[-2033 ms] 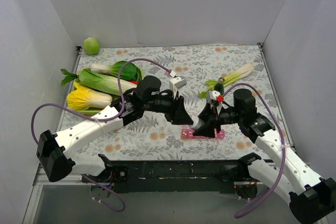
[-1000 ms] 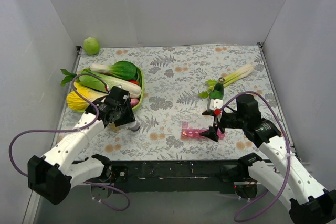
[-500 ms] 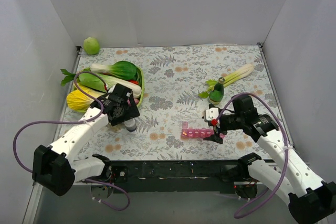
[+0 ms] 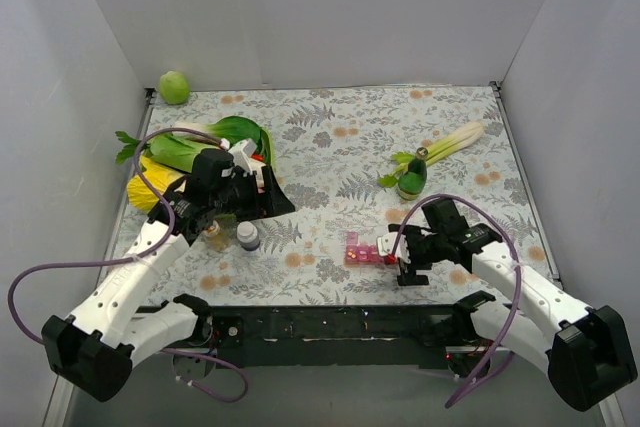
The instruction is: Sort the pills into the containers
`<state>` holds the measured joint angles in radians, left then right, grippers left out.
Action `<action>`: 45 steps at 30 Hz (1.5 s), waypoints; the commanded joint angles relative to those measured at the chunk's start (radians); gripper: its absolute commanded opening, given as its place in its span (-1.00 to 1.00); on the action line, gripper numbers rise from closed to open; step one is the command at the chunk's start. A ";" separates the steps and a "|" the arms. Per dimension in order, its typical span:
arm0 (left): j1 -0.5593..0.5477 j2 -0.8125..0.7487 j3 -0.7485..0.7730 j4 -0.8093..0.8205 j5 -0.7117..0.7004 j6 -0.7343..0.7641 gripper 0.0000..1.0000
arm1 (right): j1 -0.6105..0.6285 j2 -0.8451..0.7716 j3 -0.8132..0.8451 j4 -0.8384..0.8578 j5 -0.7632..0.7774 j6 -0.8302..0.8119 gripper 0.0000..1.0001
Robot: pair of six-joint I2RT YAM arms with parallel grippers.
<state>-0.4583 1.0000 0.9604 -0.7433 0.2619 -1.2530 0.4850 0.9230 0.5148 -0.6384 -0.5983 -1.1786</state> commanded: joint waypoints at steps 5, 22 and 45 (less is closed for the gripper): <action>-0.072 0.153 -0.120 0.452 0.367 0.000 0.16 | 0.006 0.042 -0.073 0.256 0.177 0.119 0.82; -0.212 0.700 -0.026 0.815 0.318 -0.065 -0.48 | 0.004 0.198 -0.052 0.190 0.117 0.068 -0.05; -0.284 0.674 -0.140 0.849 0.447 -0.094 -0.95 | 0.006 0.241 -0.075 0.270 0.178 0.146 -0.51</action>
<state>-0.7341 1.7271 0.8570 0.1329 0.6891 -1.3521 0.4866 1.1324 0.4622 -0.3519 -0.4770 -1.0599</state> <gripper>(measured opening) 0.030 0.511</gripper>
